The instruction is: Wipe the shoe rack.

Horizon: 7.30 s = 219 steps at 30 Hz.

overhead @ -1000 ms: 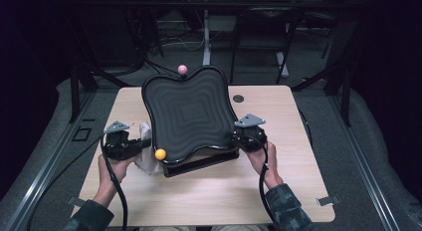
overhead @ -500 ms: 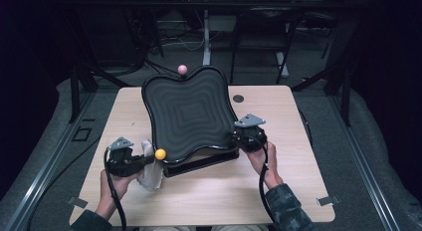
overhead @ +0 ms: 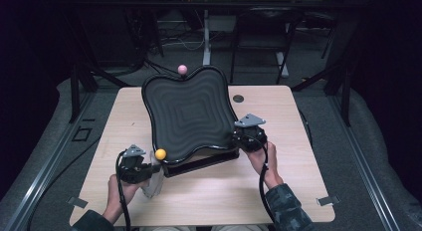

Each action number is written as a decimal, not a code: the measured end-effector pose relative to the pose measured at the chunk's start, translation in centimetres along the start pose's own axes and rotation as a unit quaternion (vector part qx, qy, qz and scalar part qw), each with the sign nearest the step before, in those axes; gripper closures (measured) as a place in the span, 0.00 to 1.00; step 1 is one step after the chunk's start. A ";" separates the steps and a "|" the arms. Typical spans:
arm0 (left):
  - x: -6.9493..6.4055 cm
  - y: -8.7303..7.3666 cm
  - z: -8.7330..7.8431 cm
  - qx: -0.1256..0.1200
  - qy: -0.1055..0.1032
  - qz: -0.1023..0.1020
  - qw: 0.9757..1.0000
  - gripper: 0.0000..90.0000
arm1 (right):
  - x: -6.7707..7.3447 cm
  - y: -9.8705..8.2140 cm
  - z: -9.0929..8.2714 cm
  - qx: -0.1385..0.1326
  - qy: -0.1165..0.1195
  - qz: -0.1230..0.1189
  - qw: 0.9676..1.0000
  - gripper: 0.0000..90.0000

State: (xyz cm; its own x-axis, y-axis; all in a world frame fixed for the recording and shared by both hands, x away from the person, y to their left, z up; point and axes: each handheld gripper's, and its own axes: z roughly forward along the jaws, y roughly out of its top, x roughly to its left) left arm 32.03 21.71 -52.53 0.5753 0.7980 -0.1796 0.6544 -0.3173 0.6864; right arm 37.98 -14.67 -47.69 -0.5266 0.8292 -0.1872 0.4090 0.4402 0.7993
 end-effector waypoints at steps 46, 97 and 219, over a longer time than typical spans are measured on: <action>2.5 1.8 -2.4 -0.023 0.104 0.013 0.994 0.91 | -4.3 0.4 1.4 0.026 -0.020 0.032 0.999 0.65; 4.1 2.9 -2.4 -0.032 0.118 0.000 0.992 0.90 | 0.0 0.3 -2.8 0.028 0.061 0.066 0.996 0.05; 4.2 2.9 -2.6 -0.038 0.131 0.018 0.990 0.90 | -3.5 -1.4 -1.6 0.029 0.067 0.092 0.993 0.66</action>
State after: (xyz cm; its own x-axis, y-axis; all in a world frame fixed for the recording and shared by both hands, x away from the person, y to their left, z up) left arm 35.06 25.47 -49.48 0.4441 0.8955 0.0285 0.5904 -0.3164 0.7425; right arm 38.07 -18.72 -47.22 -0.5321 0.8458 0.0395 0.5477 0.3083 0.7778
